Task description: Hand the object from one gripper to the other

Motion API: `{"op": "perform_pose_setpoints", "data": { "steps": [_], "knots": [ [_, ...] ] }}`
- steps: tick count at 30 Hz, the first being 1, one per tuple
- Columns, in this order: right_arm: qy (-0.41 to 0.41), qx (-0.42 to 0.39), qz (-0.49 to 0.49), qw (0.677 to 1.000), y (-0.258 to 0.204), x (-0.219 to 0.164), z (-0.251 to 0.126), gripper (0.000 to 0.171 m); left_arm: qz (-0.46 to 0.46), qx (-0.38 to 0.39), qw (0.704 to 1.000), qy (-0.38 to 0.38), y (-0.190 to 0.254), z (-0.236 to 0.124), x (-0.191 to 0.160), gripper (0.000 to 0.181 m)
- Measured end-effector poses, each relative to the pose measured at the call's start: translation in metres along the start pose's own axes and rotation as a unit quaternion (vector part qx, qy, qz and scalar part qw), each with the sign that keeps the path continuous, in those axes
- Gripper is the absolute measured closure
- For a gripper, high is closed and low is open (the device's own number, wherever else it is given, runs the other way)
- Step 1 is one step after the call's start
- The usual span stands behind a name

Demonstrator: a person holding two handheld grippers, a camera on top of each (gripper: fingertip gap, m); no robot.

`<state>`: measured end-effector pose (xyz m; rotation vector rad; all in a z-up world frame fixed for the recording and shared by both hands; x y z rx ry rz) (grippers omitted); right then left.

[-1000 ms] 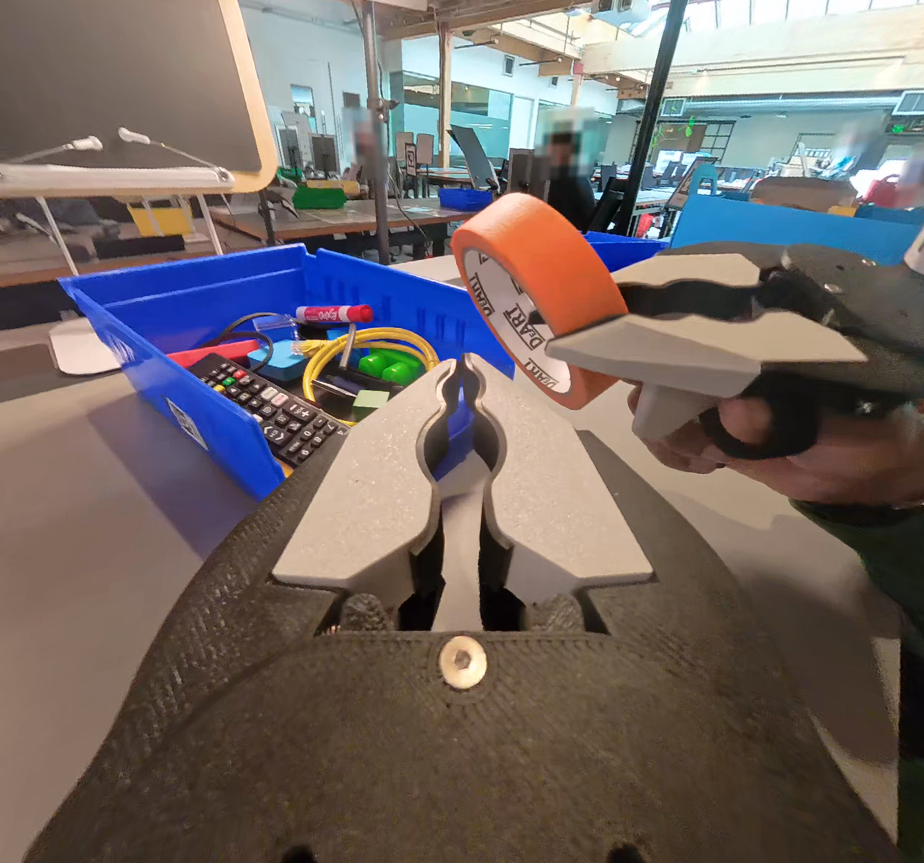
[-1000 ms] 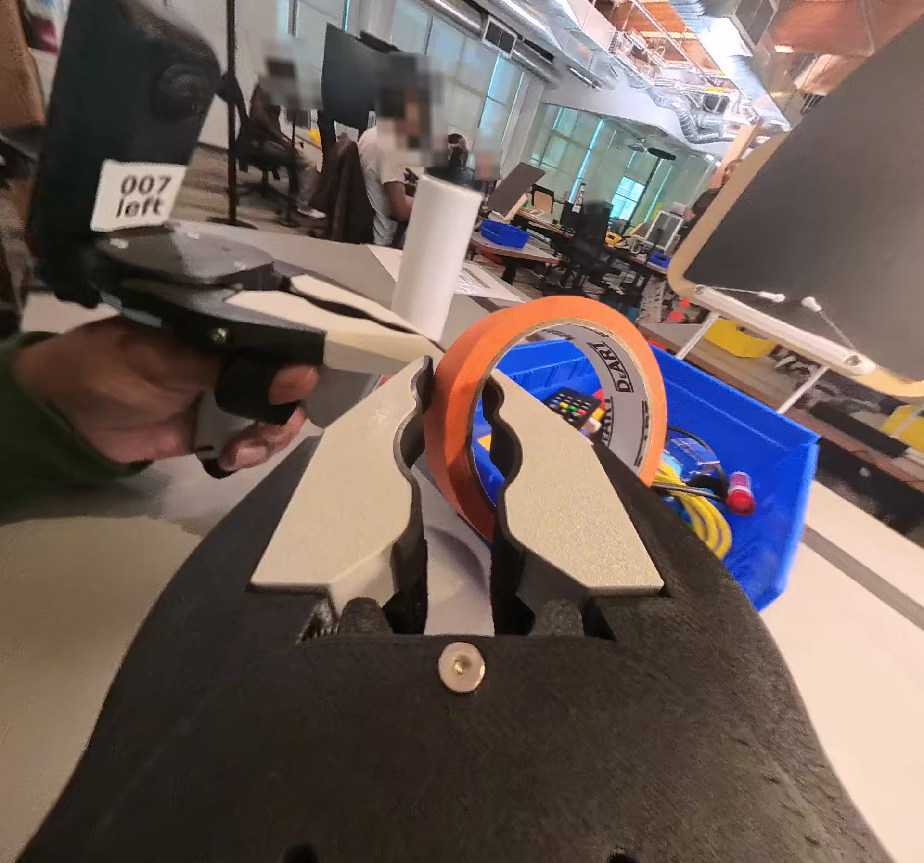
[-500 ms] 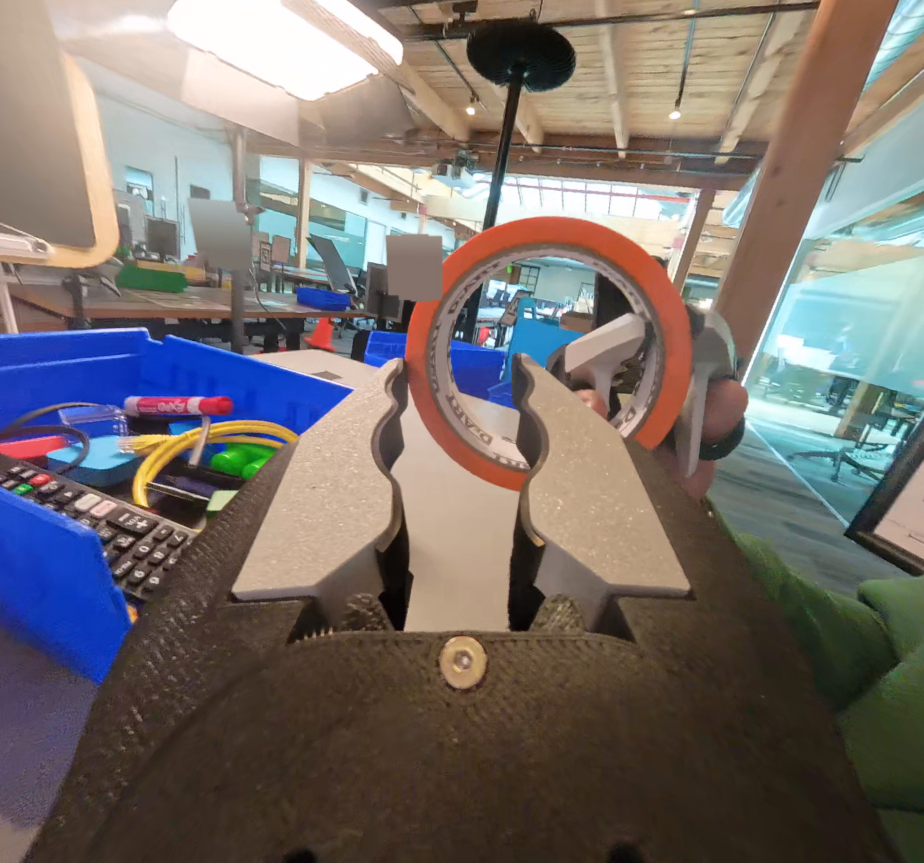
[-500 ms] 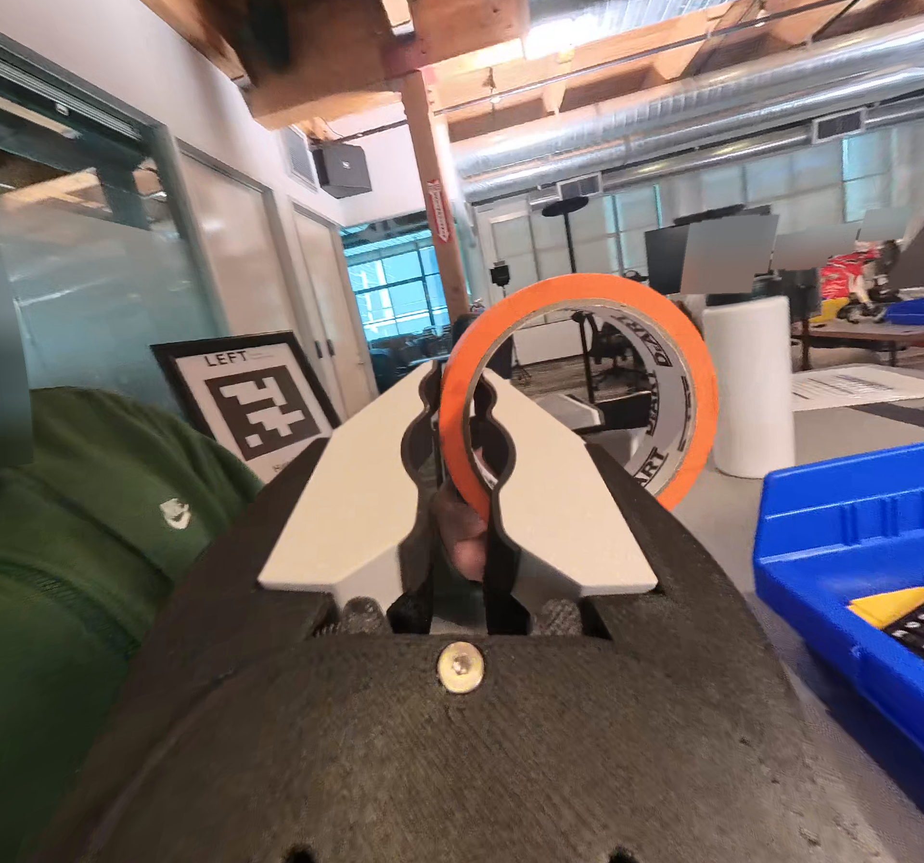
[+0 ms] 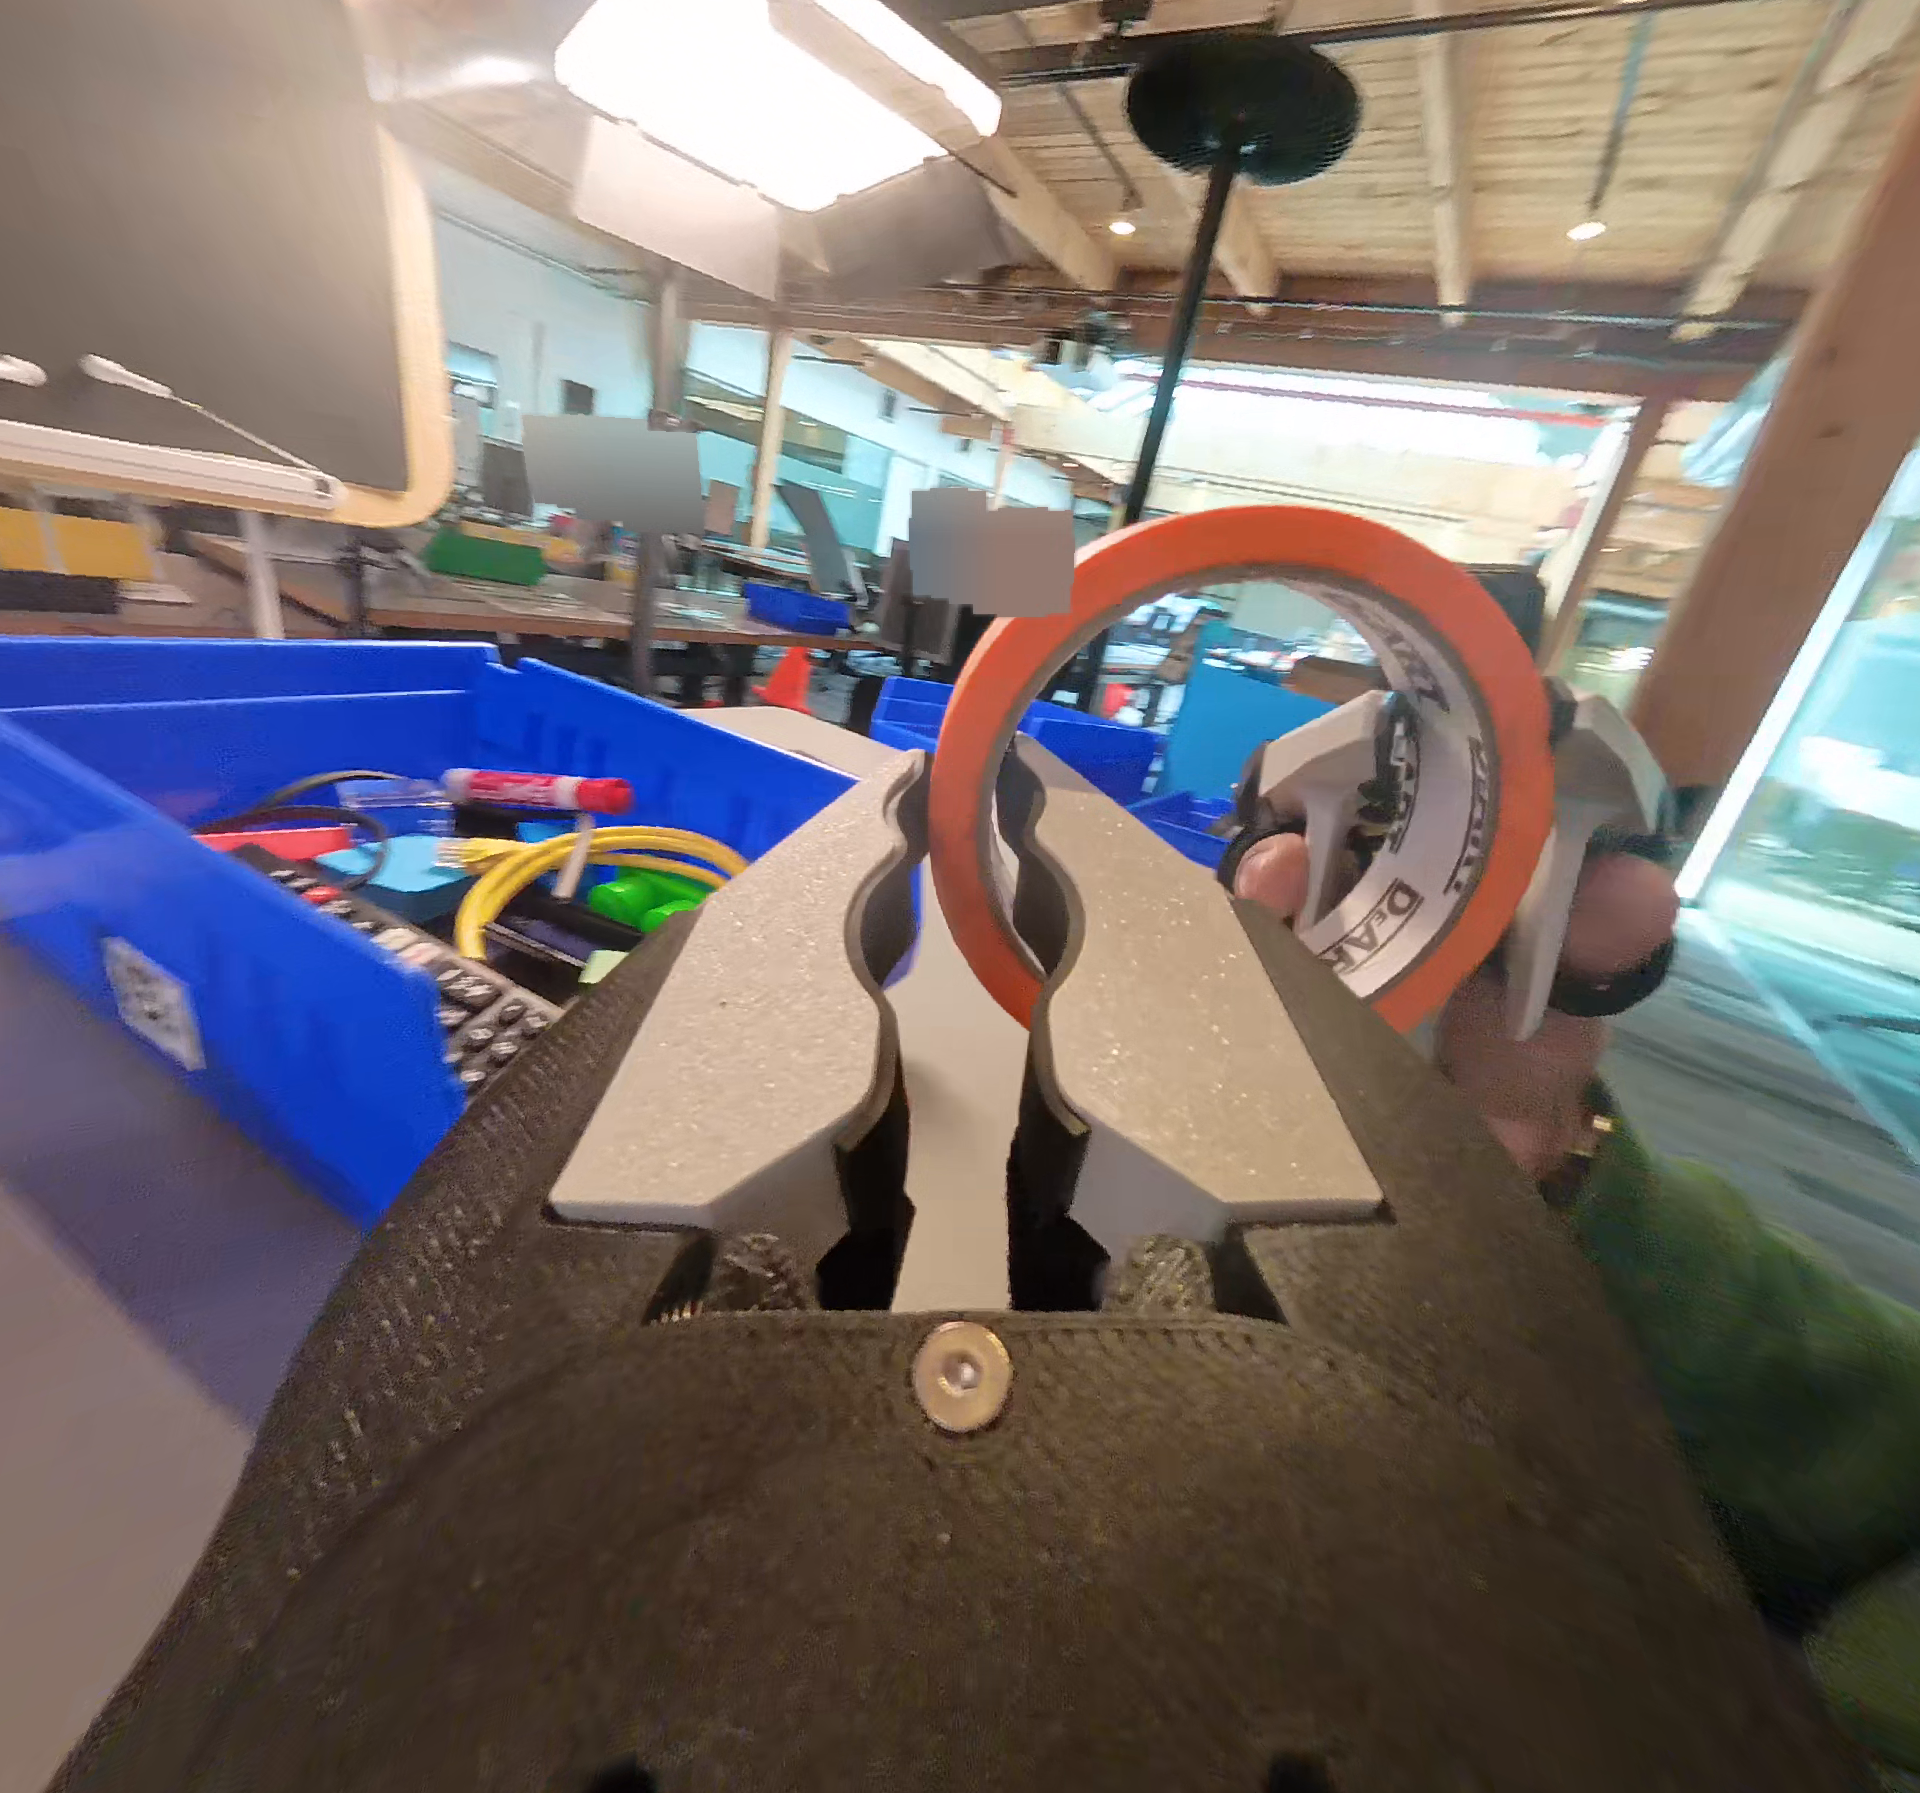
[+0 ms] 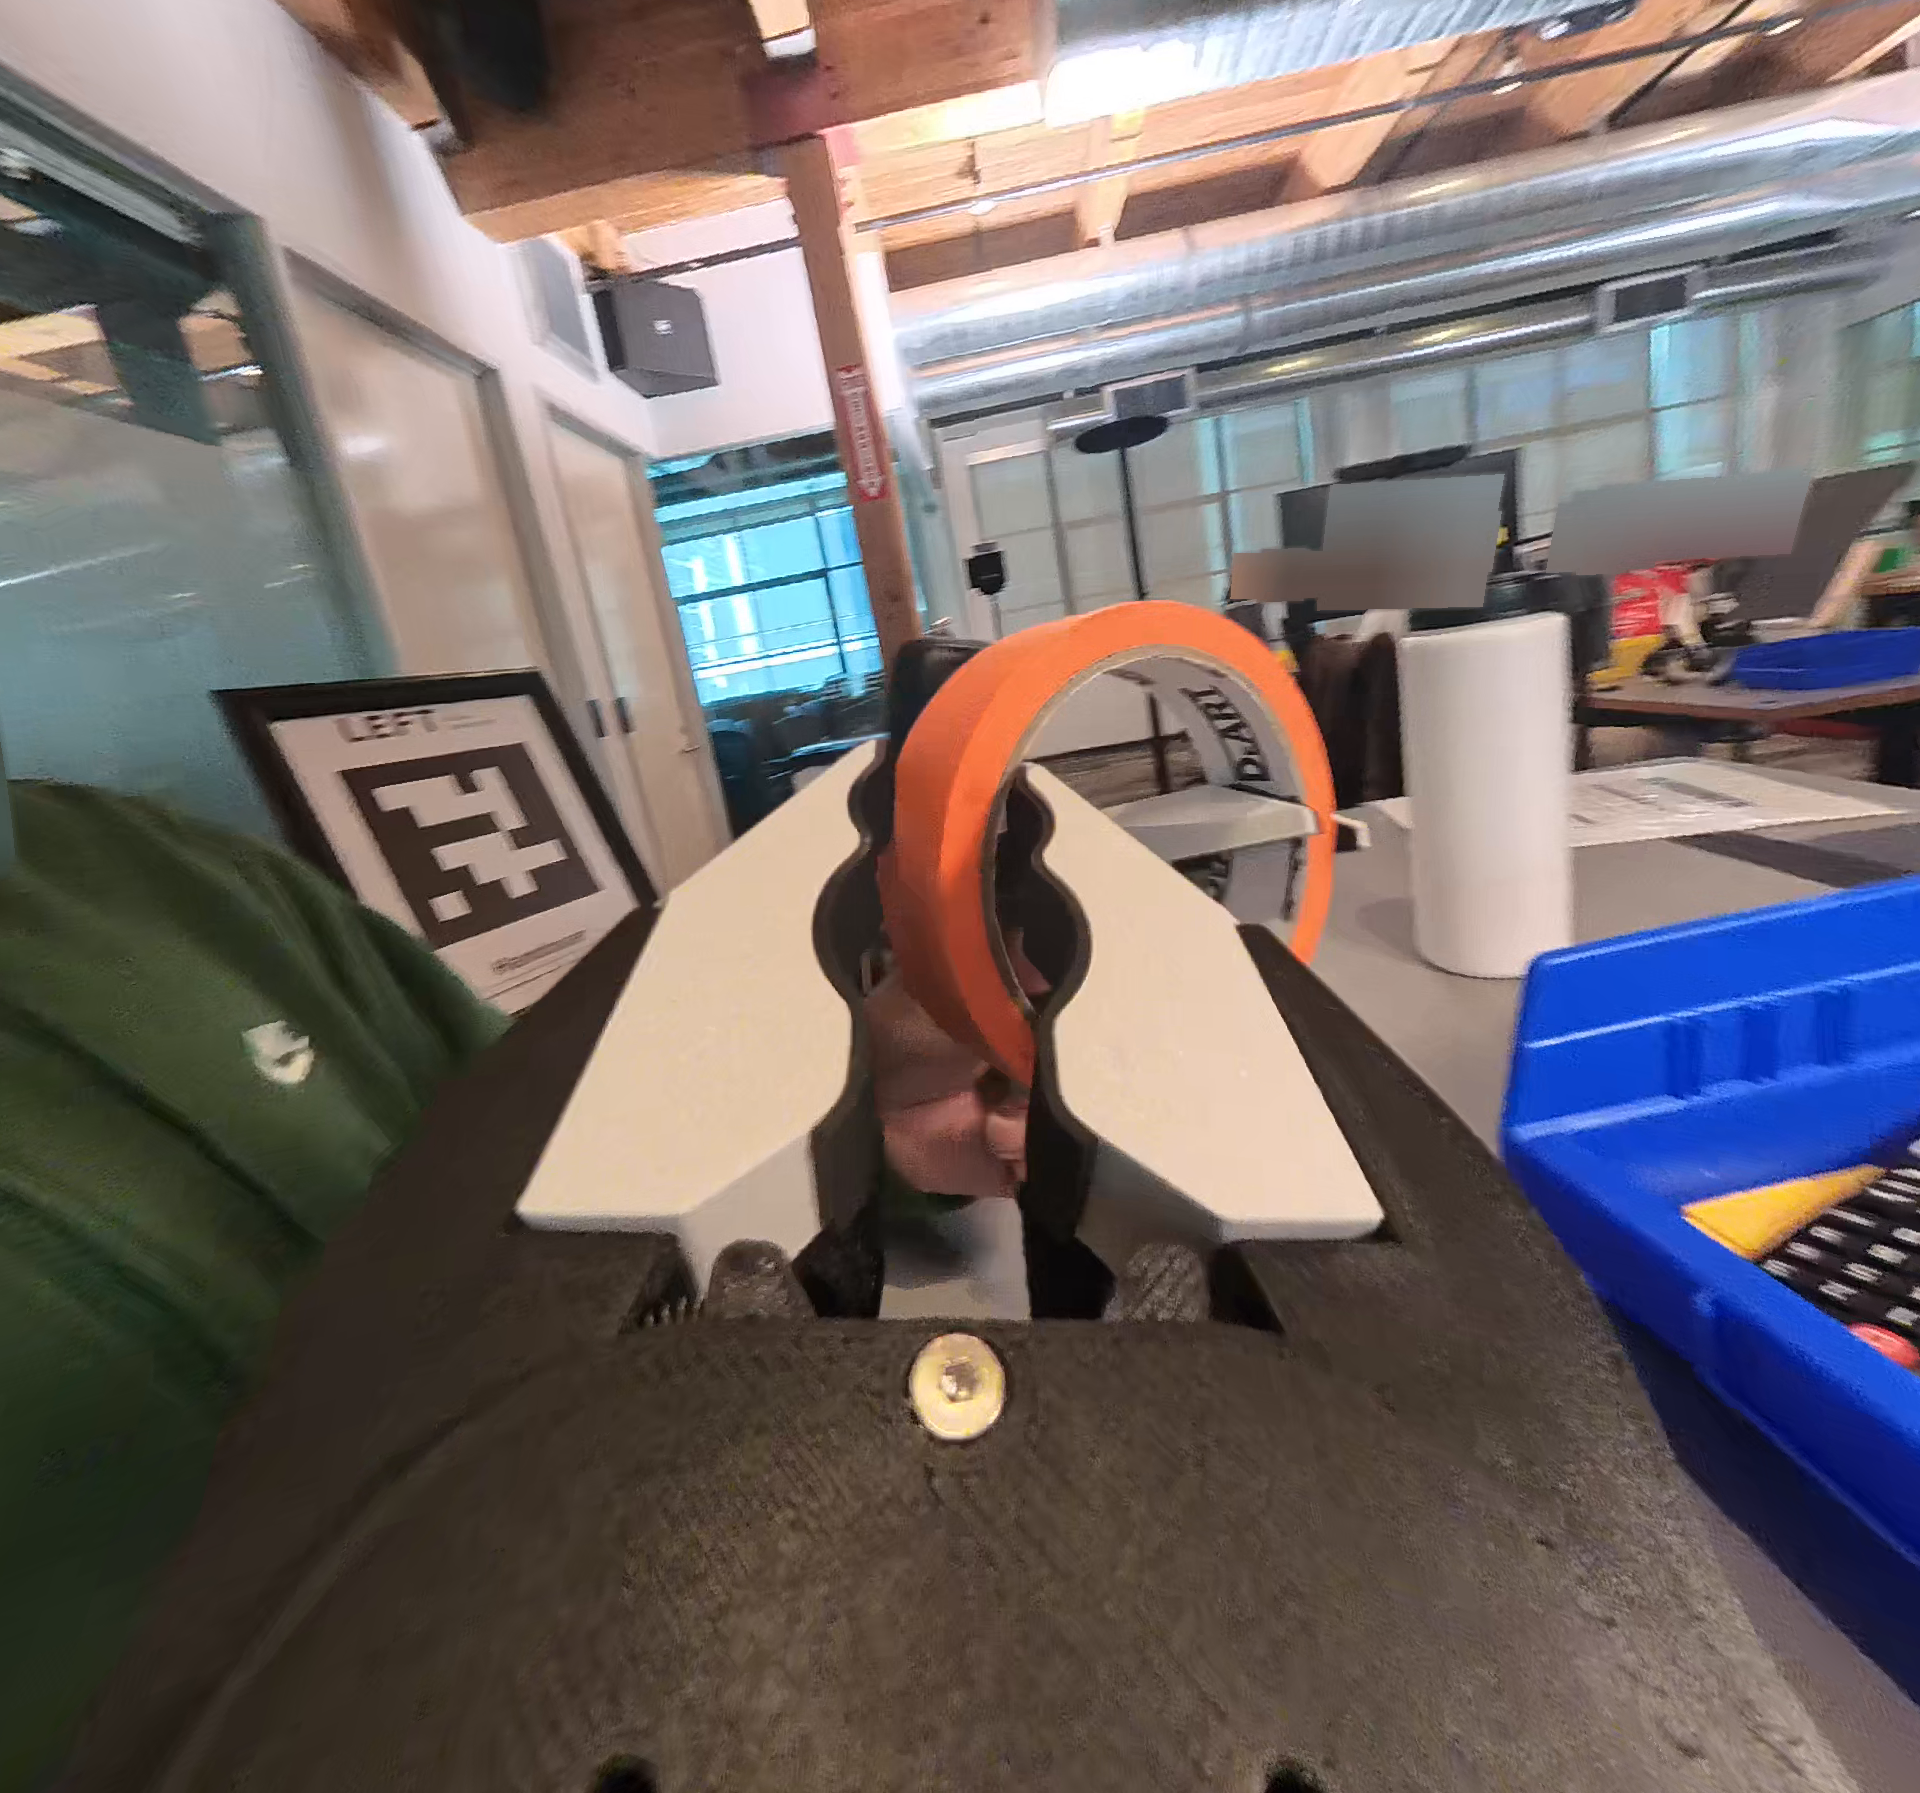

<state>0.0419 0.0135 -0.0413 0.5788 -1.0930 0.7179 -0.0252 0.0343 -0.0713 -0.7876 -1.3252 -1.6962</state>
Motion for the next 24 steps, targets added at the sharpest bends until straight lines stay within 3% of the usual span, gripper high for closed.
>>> {"op": "perform_pose_setpoints", "data": {
  "steps": [6, 15, 18, 24],
  "knots": [
    [-0.026, -0.067, -0.045, 0.996, 0.016, -0.004, -0.002, 0.144, 0.05, 0.078, 0.995, 0.023, -0.017, -0.006, 0.009, 0.17],
    [-0.007, -0.078, 0.02, 0.997, 0.026, -0.004, -0.006, 0.145, 0.07, 0.113, 0.99, 0.052, -0.023, -0.013, 0.018, 0.17],
    [0.039, -0.123, 0.05, 0.99, 0.043, 0.007, -0.02, 0.169, 0.041, 0.123, 0.988, 0.084, -0.031, -0.022, 0.029, 0.17],
    [0.056, -0.146, 0.094, 0.983, 0.057, 0.007, -0.03, 0.171, 0.024, 0.143, 0.988, 0.059, -0.041, -0.02, 0.021, 0.17]
  ]
}}
Point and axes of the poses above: each gripper's, where its closed fingertips meet, z out along the fingers, x out of its top, y = z × x across the jaws, the point moved 1 cm from there along -z, back along the fingers, and after that the axes turned 15 degrees about -z, right-handed, at the moved point
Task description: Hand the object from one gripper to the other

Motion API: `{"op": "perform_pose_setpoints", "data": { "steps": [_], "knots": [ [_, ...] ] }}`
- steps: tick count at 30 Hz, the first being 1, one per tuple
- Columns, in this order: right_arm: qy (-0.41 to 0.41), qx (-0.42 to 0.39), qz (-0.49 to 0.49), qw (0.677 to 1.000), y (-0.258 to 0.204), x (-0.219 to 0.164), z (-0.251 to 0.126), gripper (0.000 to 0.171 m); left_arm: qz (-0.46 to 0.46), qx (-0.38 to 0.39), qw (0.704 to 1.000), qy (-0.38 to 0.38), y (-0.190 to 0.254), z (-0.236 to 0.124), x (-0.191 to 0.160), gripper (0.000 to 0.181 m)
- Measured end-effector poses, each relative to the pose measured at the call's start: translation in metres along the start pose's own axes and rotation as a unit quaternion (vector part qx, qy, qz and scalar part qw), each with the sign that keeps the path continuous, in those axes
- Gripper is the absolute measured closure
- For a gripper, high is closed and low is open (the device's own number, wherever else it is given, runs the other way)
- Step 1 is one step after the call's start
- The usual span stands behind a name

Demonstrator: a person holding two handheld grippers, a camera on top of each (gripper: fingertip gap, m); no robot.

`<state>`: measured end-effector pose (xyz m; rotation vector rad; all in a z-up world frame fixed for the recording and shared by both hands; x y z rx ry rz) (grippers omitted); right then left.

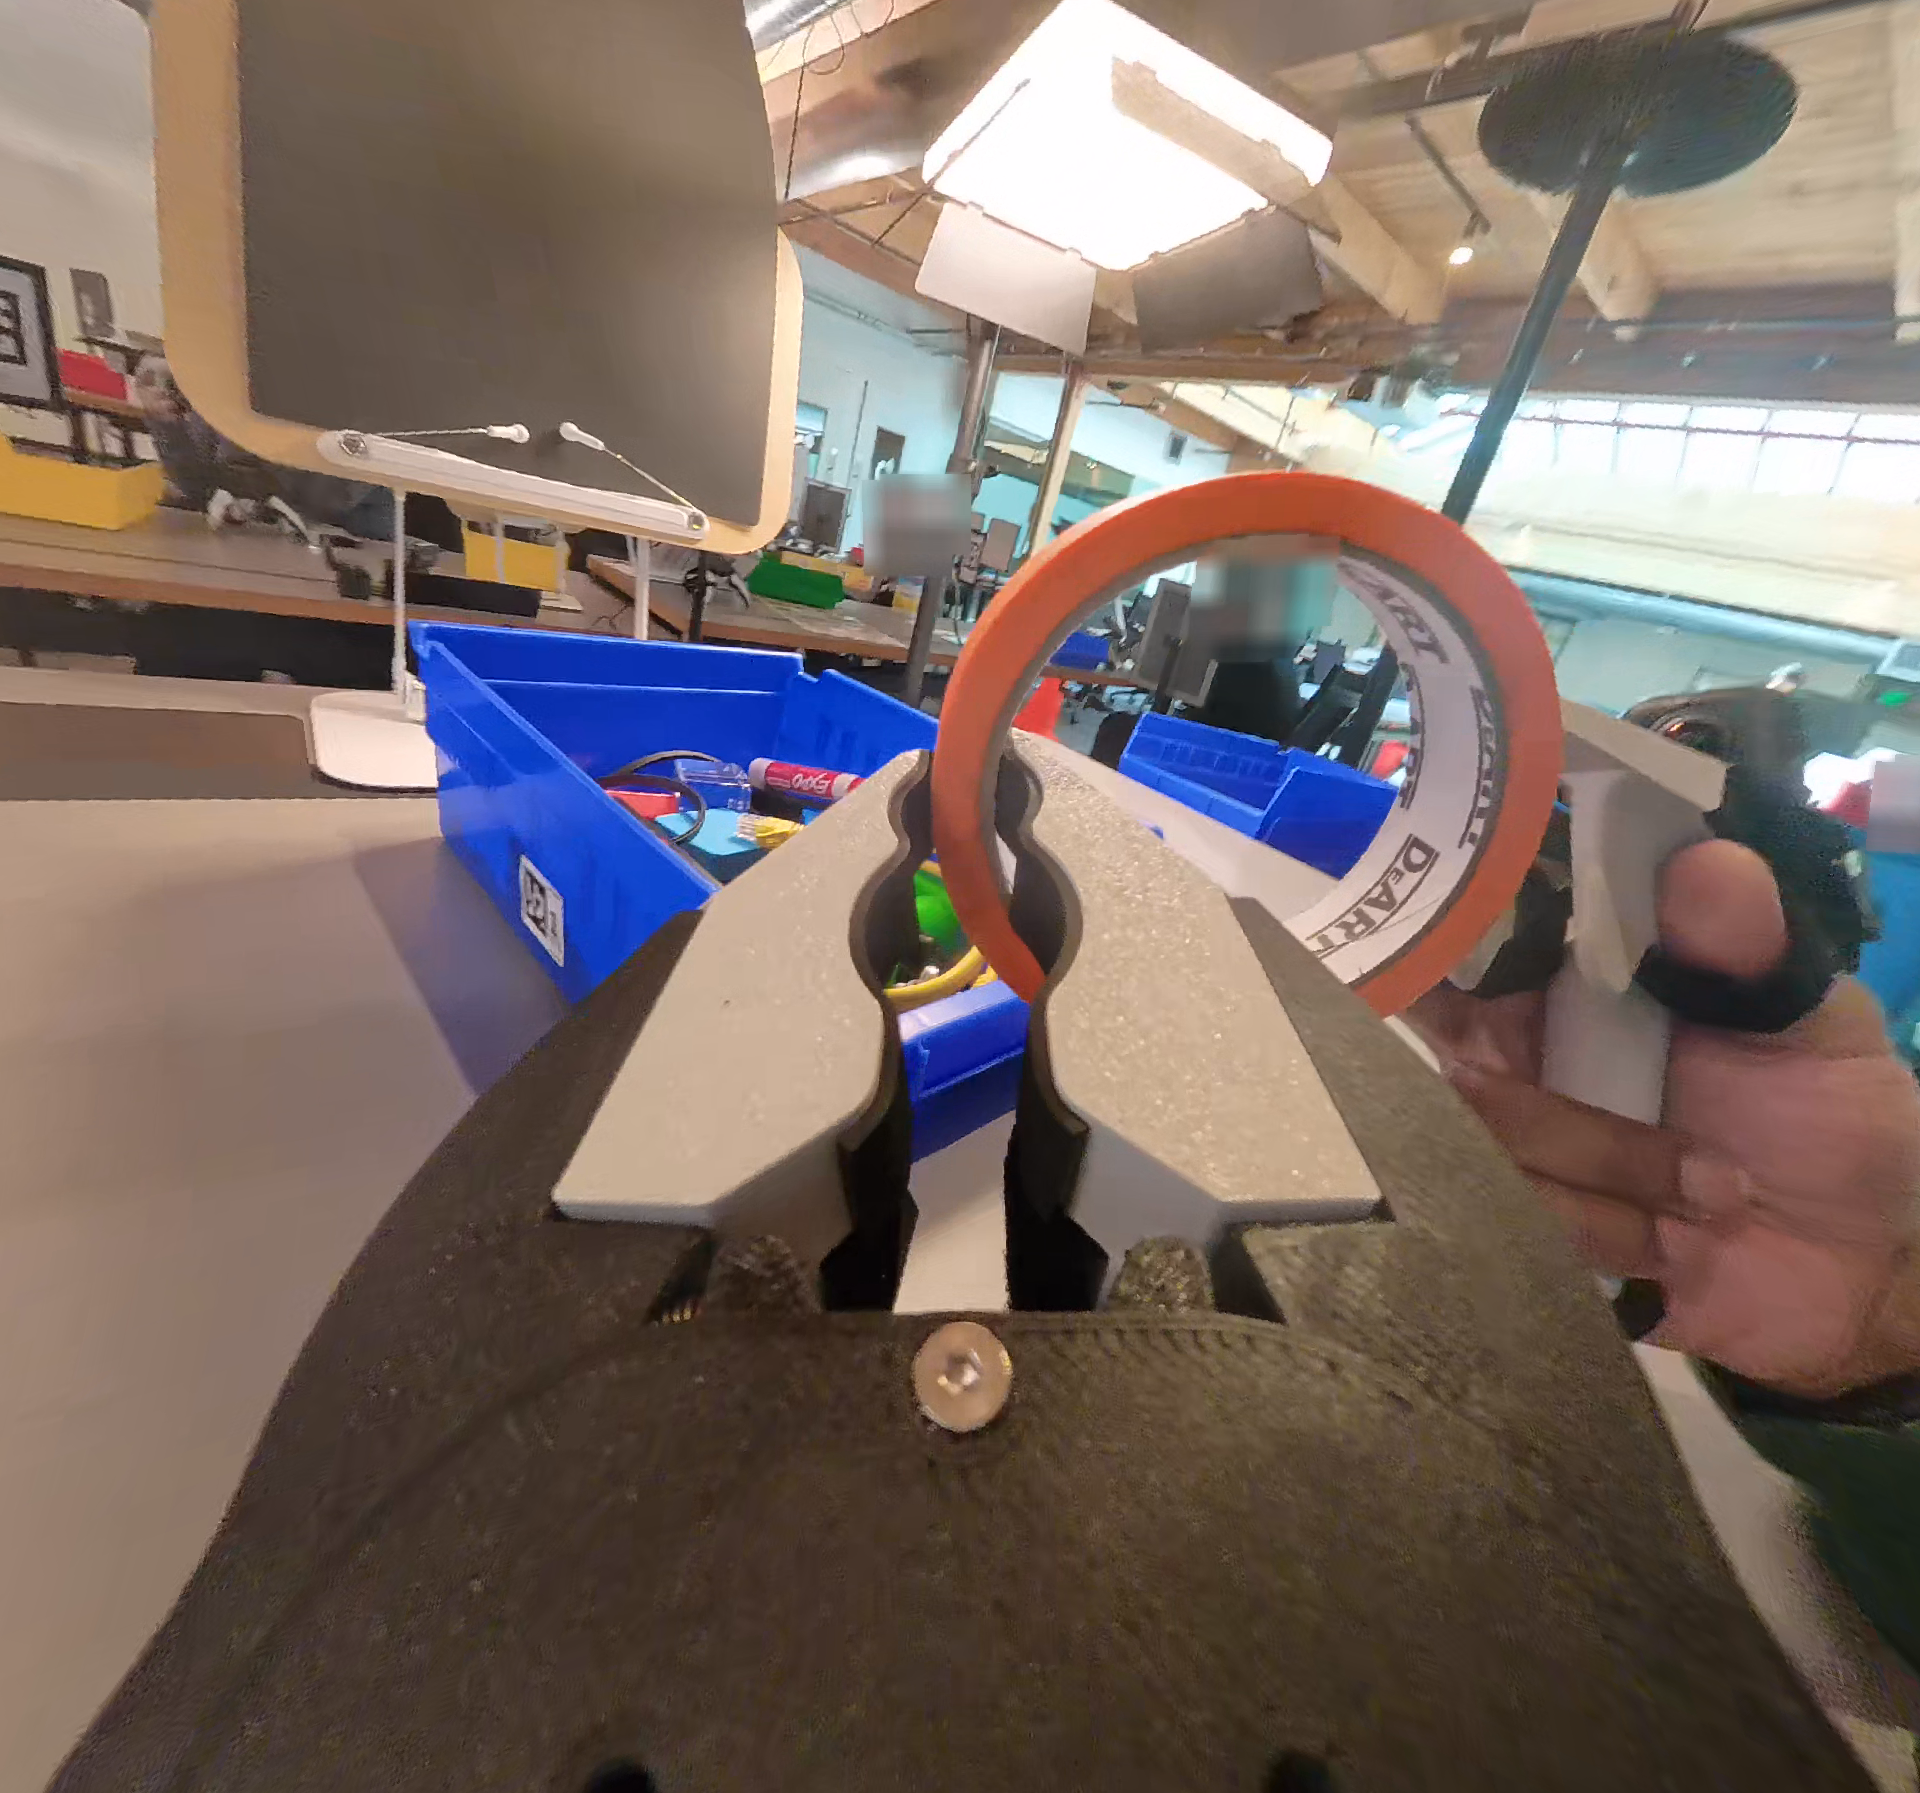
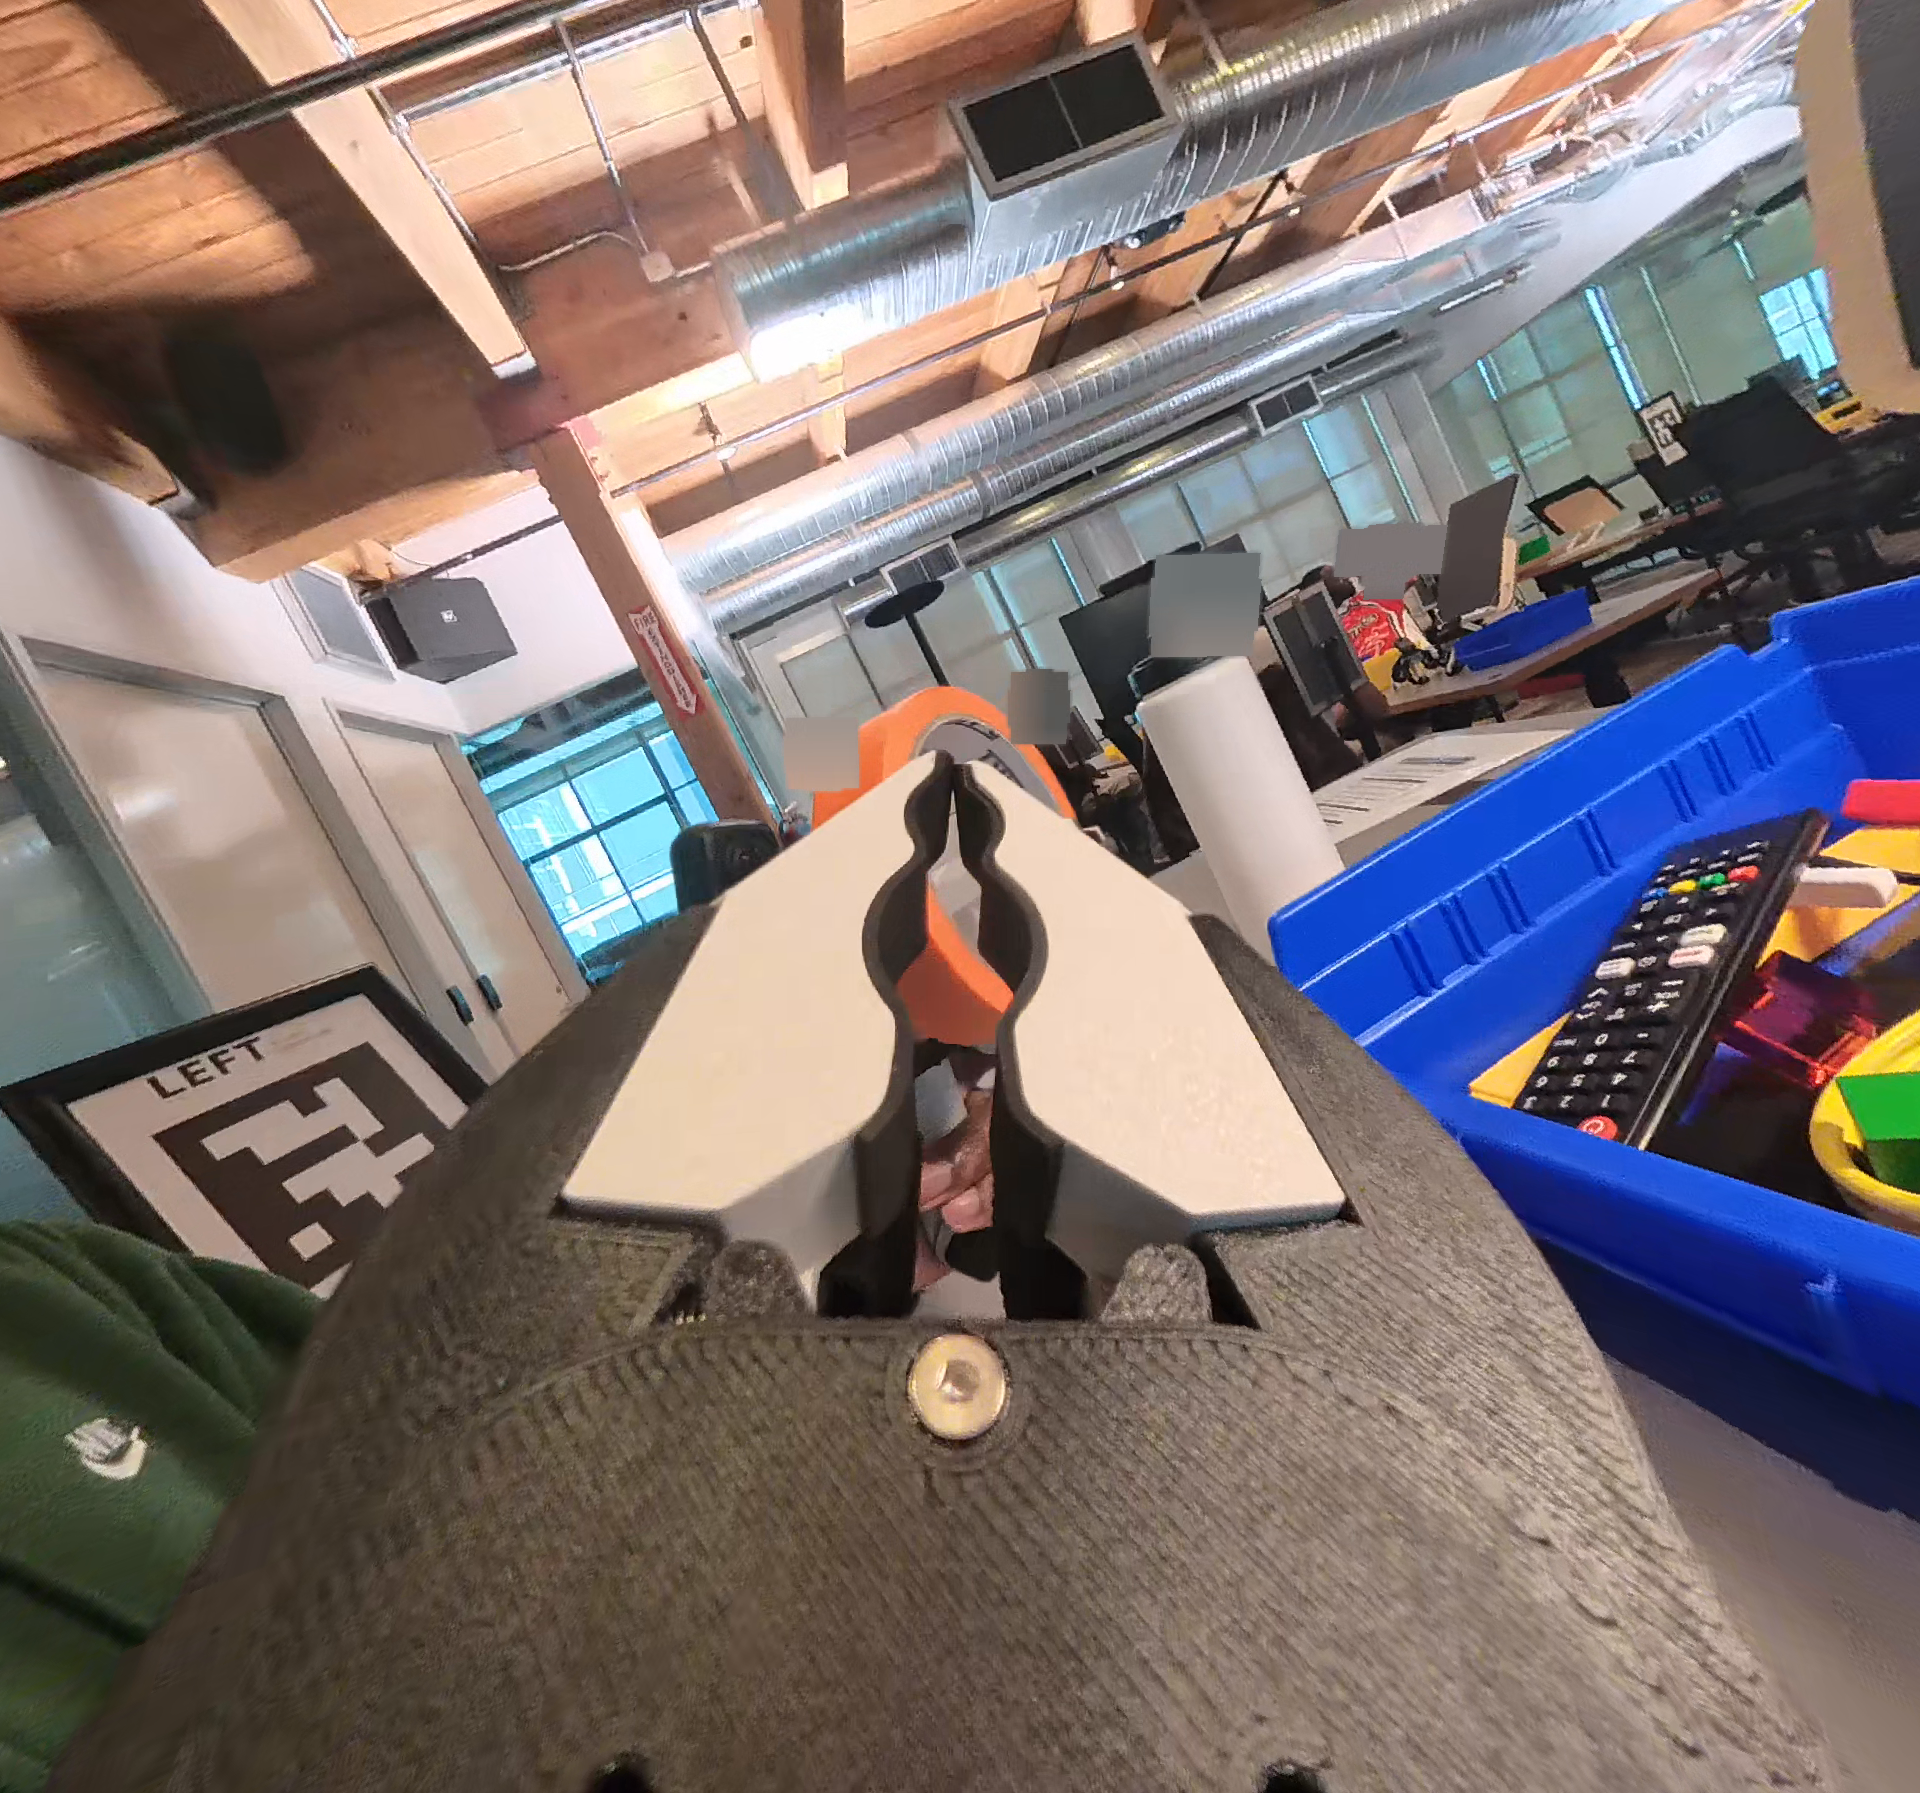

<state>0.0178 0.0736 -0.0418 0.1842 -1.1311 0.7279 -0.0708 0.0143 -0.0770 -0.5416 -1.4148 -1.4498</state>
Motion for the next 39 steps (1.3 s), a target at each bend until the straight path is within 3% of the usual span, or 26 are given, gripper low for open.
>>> {"op": "perform_pose_setpoints", "data": {
  "steps": [8, 12, 18, 21, 23, 26, 29, 33, 36, 39],
  "knots": [
    [-0.008, -0.002, -0.03, 1.0, -0.004, -0.001, 0.002, 0.171, 0.073, 0.078, 0.994, -0.005, -0.014, -0.001, -0.002, 0.17],
    [-0.048, -0.044, -0.158, 0.985, -0.007, -0.008, 0.006, 0.165, 0.12, 0.095, 0.988, 0.01, -0.011, -0.003, 0.003, 0.171],
    [-0.165, -0.087, -0.429, 0.884, -0.017, -0.044, 0.02, 0.109, 0.212, 0.131, 0.968, 0.026, -0.005, -0.005, 0.007, 0.171],
    [-0.209, -0.165, -0.529, 0.805, 0.004, -0.049, 0.017, 0.112, 0.253, 0.133, 0.958, 0.028, 0.001, -0.005, 0.006, 0.17],
    [-0.224, -0.213, -0.576, 0.757, 0.016, -0.045, 0.012, 0.124, 0.28, 0.129, 0.951, 0.025, 0.007, -0.003, 0.002, 0.171],
    [-0.225, -0.262, -0.588, 0.732, 0.025, -0.035, 0.005, 0.14, 0.317, 0.114, 0.941, 0.023, 0.017, 0.001, -0.004, 0.169],
    [-0.204, -0.287, -0.532, 0.77, 0.034, -0.022, -0.003, 0.149, 0.29, 0.057, 0.955, 0.015, 0.03, 0.005, -0.012, 0.163],
    [-0.159, -0.248, -0.371, 0.881, 0.037, -0.016, -0.007, 0.16, 0.163, -0.106, 0.981, 0.023, 0.067, 0.0, -0.011, 0.13],
    [-0.135, -0.244, -0.252, 0.927, 0.049, -0.014, -0.016, 0.161, 0.05, -0.214, 0.973, 0.069, 0.088, -0.017, 0.01, 0.121],
    [-0.085, -0.206, -0.119, 0.968, 0.053, -0.011, -0.019, 0.161, -0.018, -0.242, 0.965, 0.097, 0.083, -0.025, 0.026, 0.121]
  ]
}}
Point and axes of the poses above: each gripper's, where its closed fingertips meet, z out along the fingers, x out of its top, y = z × x across the jaws, the point moved 1 cm from there along -z, back along the fingers, and after that the axes turned 15 degrees about -z, right-handed, at the moved point
